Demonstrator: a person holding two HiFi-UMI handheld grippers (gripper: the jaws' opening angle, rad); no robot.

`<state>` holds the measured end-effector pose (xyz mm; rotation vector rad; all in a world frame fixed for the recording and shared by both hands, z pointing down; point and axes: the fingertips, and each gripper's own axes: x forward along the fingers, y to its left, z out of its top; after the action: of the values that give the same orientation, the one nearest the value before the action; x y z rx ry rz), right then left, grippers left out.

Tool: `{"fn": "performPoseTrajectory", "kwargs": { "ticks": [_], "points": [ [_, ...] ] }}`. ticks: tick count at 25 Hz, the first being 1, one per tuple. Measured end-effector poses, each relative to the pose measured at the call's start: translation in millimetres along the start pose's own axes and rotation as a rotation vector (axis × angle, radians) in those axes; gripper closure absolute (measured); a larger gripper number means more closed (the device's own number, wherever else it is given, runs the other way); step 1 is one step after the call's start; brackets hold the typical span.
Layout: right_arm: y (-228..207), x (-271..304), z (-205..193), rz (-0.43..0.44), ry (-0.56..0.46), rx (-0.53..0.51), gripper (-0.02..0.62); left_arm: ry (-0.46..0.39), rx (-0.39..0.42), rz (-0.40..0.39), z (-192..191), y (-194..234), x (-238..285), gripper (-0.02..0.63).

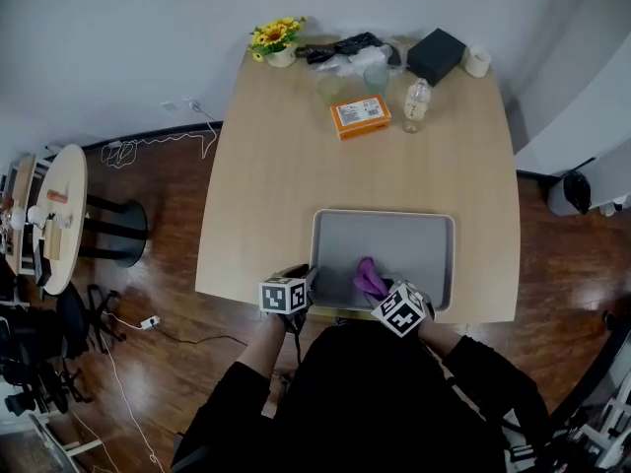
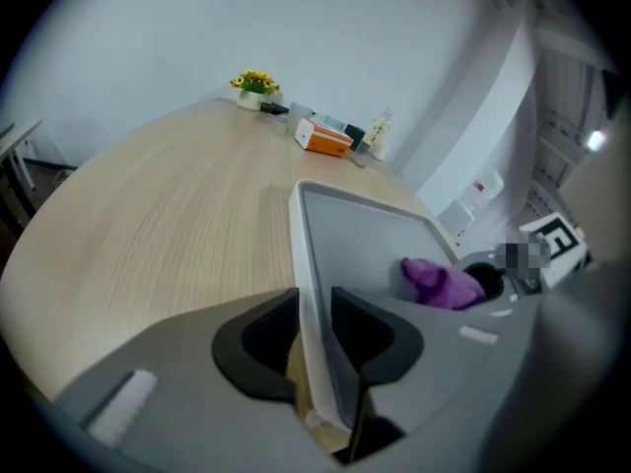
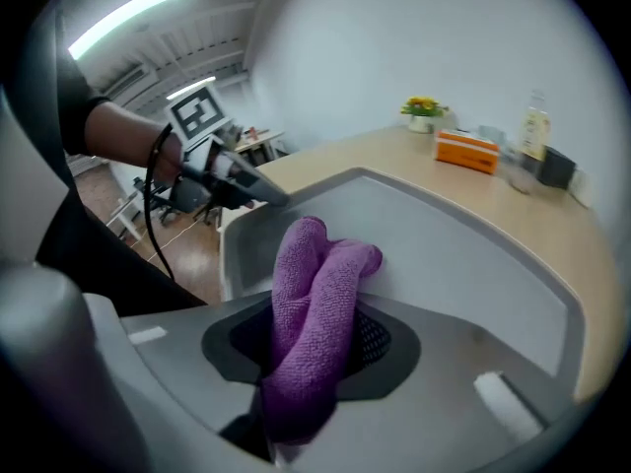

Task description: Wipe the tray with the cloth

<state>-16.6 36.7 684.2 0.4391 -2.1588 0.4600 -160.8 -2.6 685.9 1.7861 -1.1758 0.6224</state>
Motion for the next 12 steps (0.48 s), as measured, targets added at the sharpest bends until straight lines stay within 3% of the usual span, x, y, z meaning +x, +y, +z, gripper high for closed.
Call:
{"fn": "performPoseTrajectory", "kwargs": {
  "ticks": [3,6,9,12],
  "points": [
    [56,40,42,0.124,0.012,-0.156,0.462,0.003,-0.016,-0.006,7,5,3,0.521],
    [93,65,70,0.197,0.011,-0.225,0.463,0.004,-0.036,-0.023,5,8,4,0.52],
    [95,73,75,0.221,0.035,-0.278,0.462,-0.016,-0.07,-0.044,4,7,2,0.522],
    [66,71,74,0.244,0.035,-0.254,0.463,-0.025,-0.087,-0.083,5,4,3,0.52]
  ]
}}
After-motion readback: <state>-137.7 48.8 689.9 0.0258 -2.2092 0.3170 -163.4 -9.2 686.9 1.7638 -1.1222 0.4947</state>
